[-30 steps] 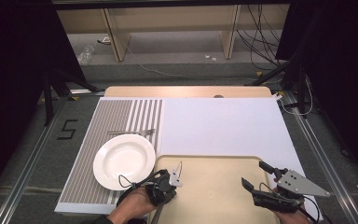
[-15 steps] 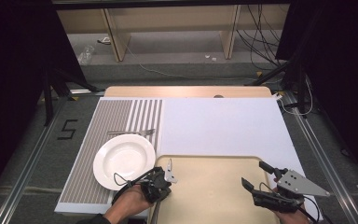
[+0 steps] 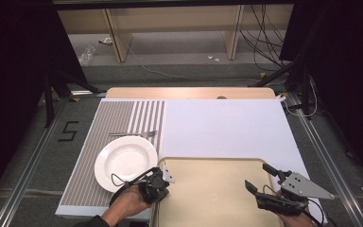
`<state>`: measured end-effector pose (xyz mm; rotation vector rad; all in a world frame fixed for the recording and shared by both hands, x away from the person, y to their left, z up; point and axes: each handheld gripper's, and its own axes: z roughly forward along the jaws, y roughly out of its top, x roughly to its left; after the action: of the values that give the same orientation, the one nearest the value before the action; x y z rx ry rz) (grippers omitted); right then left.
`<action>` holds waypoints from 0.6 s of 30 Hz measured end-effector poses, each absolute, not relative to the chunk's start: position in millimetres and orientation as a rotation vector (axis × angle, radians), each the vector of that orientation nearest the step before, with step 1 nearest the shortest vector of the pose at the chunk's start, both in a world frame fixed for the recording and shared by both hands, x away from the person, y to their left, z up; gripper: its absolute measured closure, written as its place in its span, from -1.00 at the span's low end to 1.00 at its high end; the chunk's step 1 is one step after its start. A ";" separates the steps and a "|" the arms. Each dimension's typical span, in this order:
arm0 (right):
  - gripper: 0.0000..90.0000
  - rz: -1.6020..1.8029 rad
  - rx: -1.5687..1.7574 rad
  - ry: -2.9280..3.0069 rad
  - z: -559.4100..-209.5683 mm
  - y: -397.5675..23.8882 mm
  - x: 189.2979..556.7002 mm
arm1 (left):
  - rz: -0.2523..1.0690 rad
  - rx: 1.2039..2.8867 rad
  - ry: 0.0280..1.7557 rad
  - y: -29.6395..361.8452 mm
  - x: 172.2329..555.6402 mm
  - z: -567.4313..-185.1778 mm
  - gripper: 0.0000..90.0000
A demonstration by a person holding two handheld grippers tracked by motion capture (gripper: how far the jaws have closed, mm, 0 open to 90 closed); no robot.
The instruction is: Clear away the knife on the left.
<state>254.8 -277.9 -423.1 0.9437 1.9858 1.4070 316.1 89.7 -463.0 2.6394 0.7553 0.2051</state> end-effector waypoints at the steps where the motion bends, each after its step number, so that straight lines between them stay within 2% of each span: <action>1: -0.53 1.408 0.943 1.984 -423.2 -277.9 254.9 | 0.205 2.640 0.755 89.9 316.0 -462.9 0.99; 6: -0.53 1.407 0.943 1.984 -423.2 -277.9 254.9 | 0.224 2.629 0.753 91.0 316.6 -461.3 0.99; 10: -0.53 1.407 0.943 1.985 -423.2 -277.9 254.9 | 0.207 2.577 0.755 92.6 316.8 -455.8 0.89; 14: -0.53 1.406 0.944 1.986 -423.3 -278.0 254.9 | 0.214 2.539 0.757 92.9 316.3 -452.0 0.66; 18: -0.53 1.407 0.943 1.986 -423.4 -277.6 254.9 | 0.203 2.503 0.764 92.8 316.3 -448.4 0.23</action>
<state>254.9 -277.6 -423.4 0.9433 1.9864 1.4067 316.3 92.8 -448.4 2.5031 0.7644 0.2025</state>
